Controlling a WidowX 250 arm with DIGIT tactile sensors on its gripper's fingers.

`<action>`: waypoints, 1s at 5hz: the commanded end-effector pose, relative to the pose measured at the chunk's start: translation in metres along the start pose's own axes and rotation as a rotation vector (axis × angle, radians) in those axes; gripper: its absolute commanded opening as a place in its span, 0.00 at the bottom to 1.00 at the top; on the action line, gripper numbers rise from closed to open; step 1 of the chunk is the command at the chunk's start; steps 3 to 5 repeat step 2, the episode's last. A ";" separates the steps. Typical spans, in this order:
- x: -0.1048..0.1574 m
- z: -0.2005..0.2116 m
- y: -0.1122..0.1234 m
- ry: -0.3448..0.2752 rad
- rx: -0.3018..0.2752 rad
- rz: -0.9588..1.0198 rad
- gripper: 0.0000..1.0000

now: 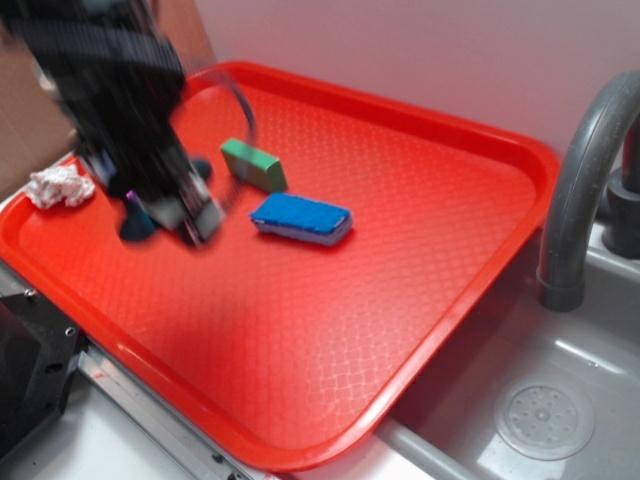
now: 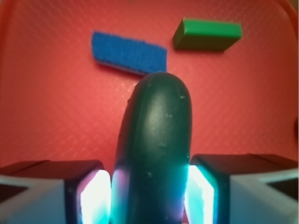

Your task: Grab the plastic pickle.

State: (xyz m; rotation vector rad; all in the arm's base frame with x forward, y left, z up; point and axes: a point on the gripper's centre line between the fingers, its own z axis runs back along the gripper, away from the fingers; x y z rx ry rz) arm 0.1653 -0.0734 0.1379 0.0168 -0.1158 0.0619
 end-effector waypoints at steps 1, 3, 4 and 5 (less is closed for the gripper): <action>0.026 0.072 0.042 -0.038 -0.137 0.034 0.00; 0.025 0.068 0.040 -0.015 -0.109 0.081 0.00; 0.025 0.068 0.040 -0.015 -0.109 0.081 0.00; 0.025 0.068 0.040 -0.015 -0.109 0.081 0.00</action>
